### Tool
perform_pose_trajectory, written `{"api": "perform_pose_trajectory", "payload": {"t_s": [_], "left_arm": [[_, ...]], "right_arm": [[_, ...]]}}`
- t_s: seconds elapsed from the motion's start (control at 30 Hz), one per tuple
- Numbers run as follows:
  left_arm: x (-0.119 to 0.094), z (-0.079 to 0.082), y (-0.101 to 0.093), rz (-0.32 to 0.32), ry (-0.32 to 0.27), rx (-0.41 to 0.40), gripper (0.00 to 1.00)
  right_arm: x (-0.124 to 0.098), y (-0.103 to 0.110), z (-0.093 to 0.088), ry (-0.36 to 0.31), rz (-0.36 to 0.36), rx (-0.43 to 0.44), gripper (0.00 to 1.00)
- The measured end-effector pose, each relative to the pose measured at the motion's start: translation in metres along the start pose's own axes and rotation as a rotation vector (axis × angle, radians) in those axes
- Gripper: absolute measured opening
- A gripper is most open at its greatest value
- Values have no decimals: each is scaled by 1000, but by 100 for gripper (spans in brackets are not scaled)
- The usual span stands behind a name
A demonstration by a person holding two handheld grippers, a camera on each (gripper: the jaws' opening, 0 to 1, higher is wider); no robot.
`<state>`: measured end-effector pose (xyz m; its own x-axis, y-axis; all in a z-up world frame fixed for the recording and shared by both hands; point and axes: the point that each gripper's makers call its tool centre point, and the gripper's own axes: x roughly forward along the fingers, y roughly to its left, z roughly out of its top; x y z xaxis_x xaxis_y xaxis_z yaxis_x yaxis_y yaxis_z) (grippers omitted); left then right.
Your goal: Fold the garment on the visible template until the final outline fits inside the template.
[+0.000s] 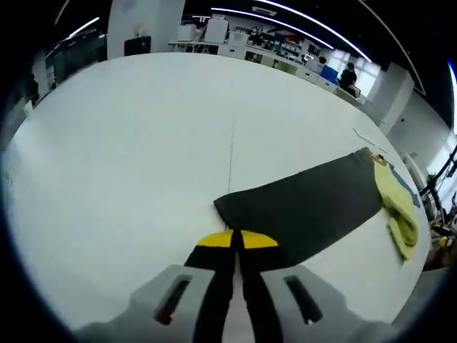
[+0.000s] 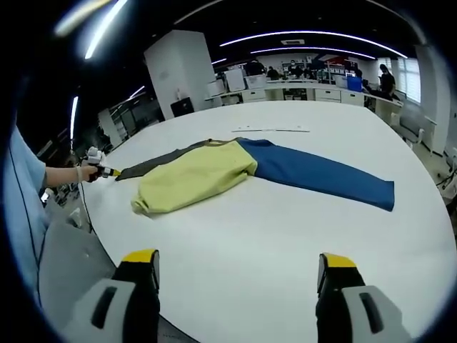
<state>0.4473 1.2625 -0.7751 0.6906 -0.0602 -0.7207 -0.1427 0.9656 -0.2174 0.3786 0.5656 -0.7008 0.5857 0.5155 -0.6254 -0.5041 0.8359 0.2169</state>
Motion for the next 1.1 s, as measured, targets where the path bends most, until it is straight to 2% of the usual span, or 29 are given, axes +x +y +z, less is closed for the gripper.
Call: {"api": "perform_pose_trajectory", "payload": {"t_s": [0.17, 0.33, 0.5, 0.57, 0.8, 1.1], "left_arm": [[-1, 3, -4, -2, -10, 24, 1], [-5, 4, -14, -13, -23, 72, 26], [-11, 6, -24, -32, -60, 107, 44], [-13, 7, -33, -49, -72, 146, 49], [-25, 8, -71, -132, -84, 191, 48], [-31, 8, -137, -262, -100, 257, 43]], "right_arm": [[0, 0, 1, -2, 2, -2, 92], [0, 0, 2, -10, 5, -2, 92], [0, 3, 0, -14, 12, 2, 92], [1, 4, 0, -16, 14, 2, 92], [0, 7, 1, -33, 25, -1, 92], [-6, 11, 0, -49, 32, -4, 92]]}}
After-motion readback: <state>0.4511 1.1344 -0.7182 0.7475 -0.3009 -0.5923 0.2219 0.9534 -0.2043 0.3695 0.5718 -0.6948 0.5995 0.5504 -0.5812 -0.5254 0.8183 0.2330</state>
